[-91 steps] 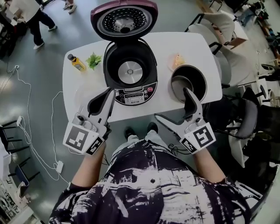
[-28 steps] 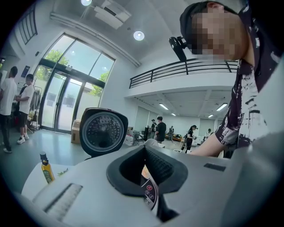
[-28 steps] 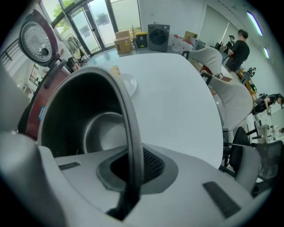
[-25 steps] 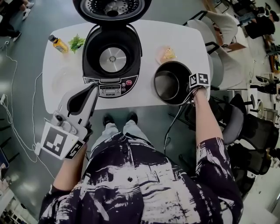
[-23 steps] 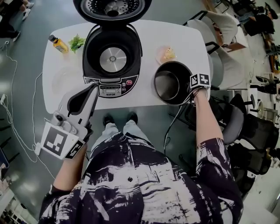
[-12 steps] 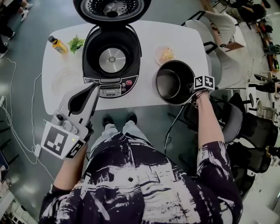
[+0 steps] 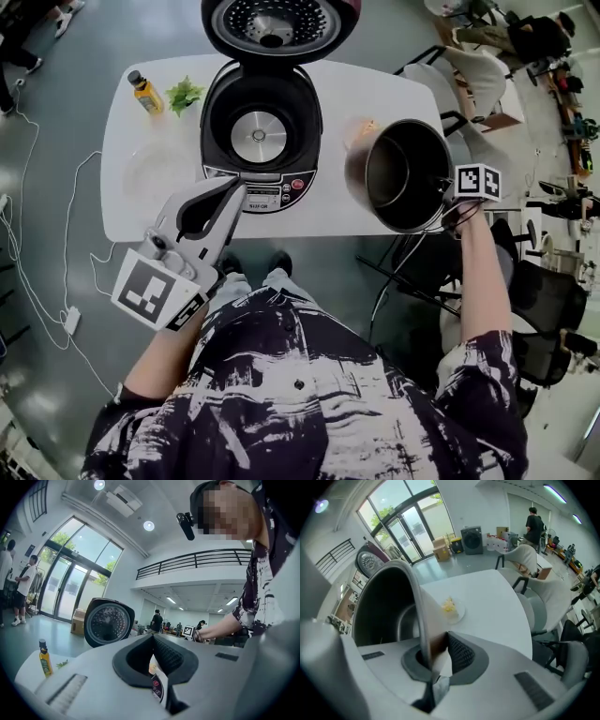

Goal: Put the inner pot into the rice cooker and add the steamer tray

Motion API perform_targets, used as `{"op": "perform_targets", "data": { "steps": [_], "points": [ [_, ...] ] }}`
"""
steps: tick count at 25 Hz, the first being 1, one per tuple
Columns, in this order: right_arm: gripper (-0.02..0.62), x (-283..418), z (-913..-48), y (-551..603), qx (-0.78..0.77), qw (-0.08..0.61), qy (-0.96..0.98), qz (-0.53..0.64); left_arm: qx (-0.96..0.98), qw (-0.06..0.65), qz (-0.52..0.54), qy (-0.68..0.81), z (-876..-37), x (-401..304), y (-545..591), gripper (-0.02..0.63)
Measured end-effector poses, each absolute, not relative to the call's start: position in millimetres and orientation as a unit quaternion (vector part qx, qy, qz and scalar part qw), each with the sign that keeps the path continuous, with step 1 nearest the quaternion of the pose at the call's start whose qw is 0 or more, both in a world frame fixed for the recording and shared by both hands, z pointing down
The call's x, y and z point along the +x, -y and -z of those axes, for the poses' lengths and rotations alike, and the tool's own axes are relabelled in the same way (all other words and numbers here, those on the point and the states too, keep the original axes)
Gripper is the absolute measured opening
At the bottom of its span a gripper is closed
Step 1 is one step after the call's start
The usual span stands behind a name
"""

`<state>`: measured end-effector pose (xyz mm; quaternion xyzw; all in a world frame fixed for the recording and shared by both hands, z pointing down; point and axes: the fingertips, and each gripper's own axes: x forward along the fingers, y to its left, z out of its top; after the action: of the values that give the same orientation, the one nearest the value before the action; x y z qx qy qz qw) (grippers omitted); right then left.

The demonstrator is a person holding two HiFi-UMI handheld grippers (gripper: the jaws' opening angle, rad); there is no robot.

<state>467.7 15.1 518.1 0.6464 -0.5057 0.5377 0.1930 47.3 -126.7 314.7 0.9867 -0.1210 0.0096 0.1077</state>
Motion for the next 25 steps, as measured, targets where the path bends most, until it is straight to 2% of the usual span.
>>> {"op": "perform_targets", "data": {
  "steps": [6, 11, 18, 25],
  "points": [
    [0.002, 429.8, -423.6, 65.9, 0.626, 0.197, 0.583, -0.480, 0.986, 0.113, 0.009, 0.120, -310.2, 29.6, 126.3, 0.005],
    [0.002, 375.9, -391.0, 134.9, 0.601, 0.205, 0.620, -0.461, 0.984, 0.118, 0.023, 0.129, -308.8, 6.9, 126.6, 0.005],
    [0.003, 297.2, -418.9, 213.5, 0.562, 0.203, 0.647, -0.475, 0.980, 0.119, 0.035, 0.156, -306.4, -30.4, 136.3, 0.005],
    [0.005, 269.8, -473.9, 240.4, 0.563, 0.224, 0.617, -0.502, 0.973, 0.125, 0.041, 0.190, -315.4, -65.3, 146.6, 0.005]
  ]
}}
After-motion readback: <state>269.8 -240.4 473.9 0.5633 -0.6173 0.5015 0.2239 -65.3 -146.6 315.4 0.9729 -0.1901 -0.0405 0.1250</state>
